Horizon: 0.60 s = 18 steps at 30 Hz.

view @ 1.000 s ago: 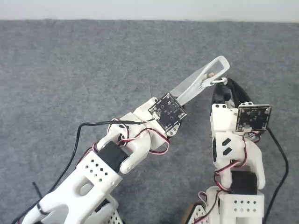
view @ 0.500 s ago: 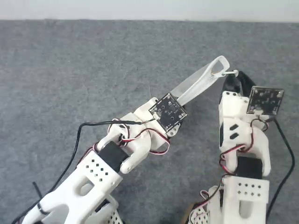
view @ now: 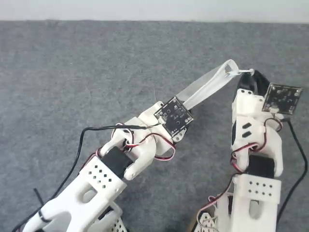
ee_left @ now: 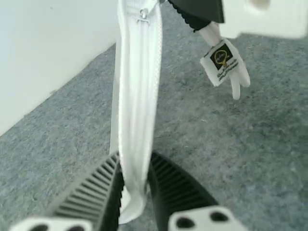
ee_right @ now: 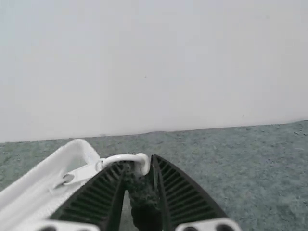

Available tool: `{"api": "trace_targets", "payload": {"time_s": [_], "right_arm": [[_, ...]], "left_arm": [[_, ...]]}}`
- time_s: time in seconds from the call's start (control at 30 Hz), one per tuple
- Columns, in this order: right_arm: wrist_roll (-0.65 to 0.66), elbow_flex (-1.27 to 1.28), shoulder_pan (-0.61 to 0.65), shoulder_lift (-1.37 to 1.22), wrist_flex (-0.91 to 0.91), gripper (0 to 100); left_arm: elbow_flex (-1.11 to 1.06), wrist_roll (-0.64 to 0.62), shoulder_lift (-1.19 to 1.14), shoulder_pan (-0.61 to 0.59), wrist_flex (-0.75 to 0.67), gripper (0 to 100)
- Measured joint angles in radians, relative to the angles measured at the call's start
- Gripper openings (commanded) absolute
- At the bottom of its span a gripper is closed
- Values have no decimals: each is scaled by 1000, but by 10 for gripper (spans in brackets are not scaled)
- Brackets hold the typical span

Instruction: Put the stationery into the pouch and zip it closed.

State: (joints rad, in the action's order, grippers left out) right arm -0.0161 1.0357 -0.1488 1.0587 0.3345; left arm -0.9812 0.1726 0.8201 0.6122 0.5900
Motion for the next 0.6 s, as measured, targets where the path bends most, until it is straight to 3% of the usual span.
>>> {"api": "trace_targets", "payload": {"time_s": [0.3,0.6], "right_arm": [[-83,-100,-71,-180,-20,6],[-120,-109,-81,-201,-11,6]], "left_arm": [[0,0,-2,2,0,9],[0,0,-2,3,-2,9]]}}
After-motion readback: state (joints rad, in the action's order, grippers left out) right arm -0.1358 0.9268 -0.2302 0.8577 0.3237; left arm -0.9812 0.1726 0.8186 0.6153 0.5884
